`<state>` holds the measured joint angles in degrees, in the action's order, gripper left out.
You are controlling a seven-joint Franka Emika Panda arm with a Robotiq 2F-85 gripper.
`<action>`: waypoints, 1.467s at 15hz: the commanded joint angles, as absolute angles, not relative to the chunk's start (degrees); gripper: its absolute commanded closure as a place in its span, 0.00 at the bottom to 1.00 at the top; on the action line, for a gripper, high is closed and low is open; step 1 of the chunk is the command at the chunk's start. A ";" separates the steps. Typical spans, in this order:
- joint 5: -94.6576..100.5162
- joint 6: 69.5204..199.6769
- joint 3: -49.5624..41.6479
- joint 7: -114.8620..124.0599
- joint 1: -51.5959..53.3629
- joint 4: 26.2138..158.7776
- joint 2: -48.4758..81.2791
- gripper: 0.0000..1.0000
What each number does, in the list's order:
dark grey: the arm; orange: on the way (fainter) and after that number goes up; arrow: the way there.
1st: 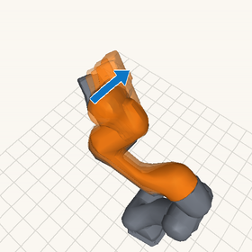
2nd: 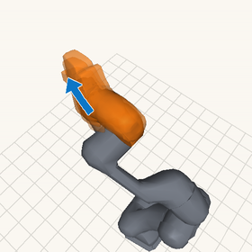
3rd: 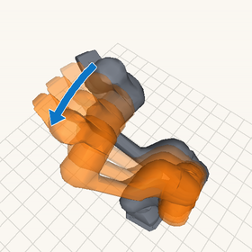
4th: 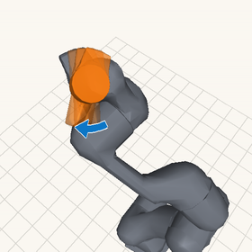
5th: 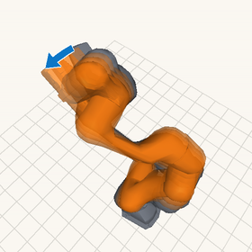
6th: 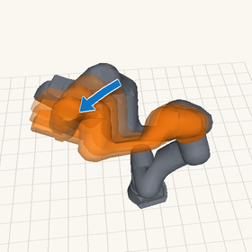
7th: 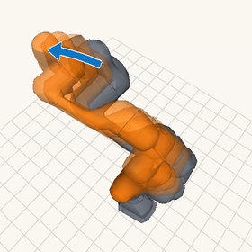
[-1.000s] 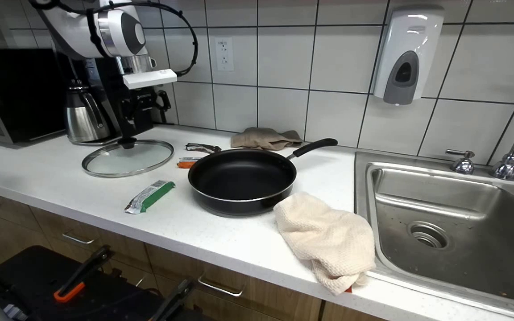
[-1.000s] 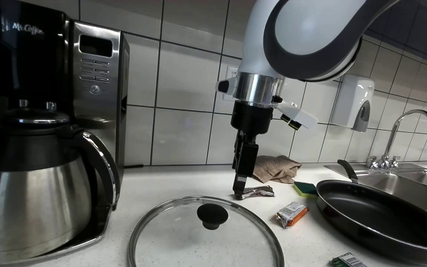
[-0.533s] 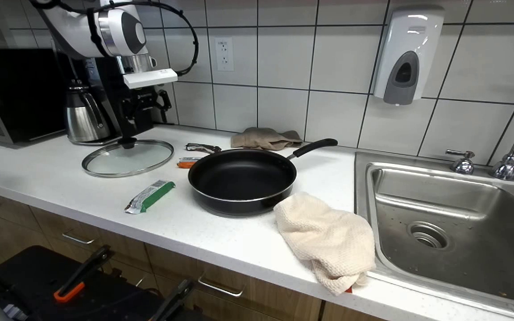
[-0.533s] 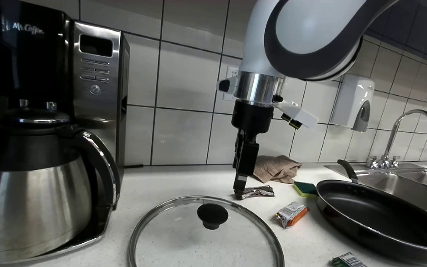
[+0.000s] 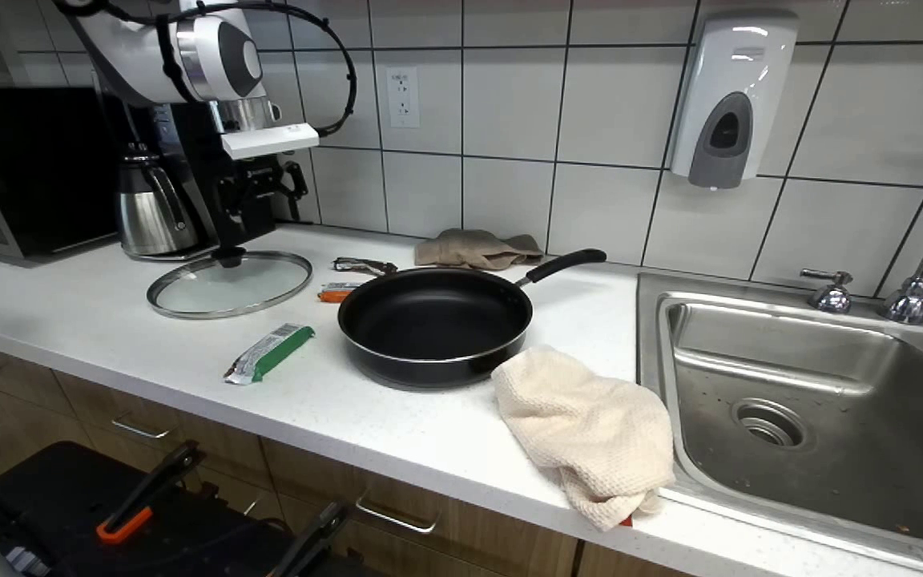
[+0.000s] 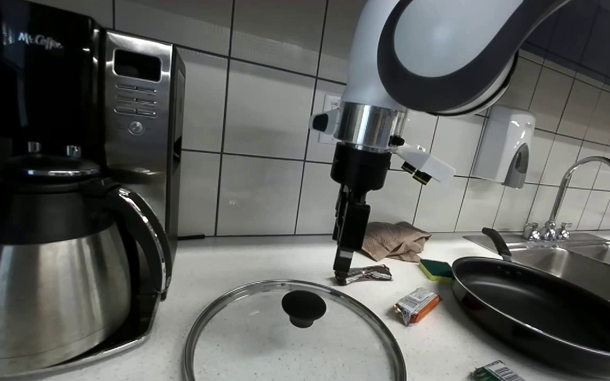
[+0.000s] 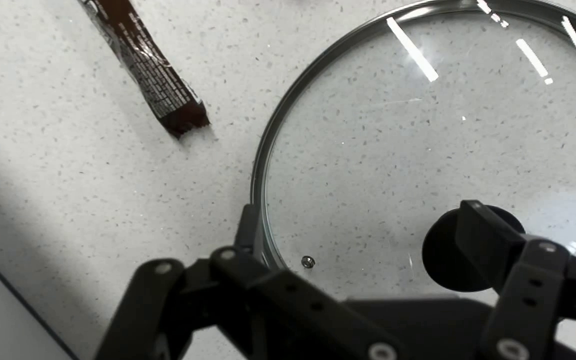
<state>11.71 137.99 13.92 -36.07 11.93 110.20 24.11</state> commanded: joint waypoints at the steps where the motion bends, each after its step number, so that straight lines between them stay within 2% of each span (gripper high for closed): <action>1: 11.94 137.74 14.35 -35.88 11.59 109.99 24.21 0.00; 10: 12.69 137.71 13.16 -47.77 6.49 108.40 27.54 0.00; 22: 11.50 140.30 11.06 -63.43 2.49 113.18 23.90 0.00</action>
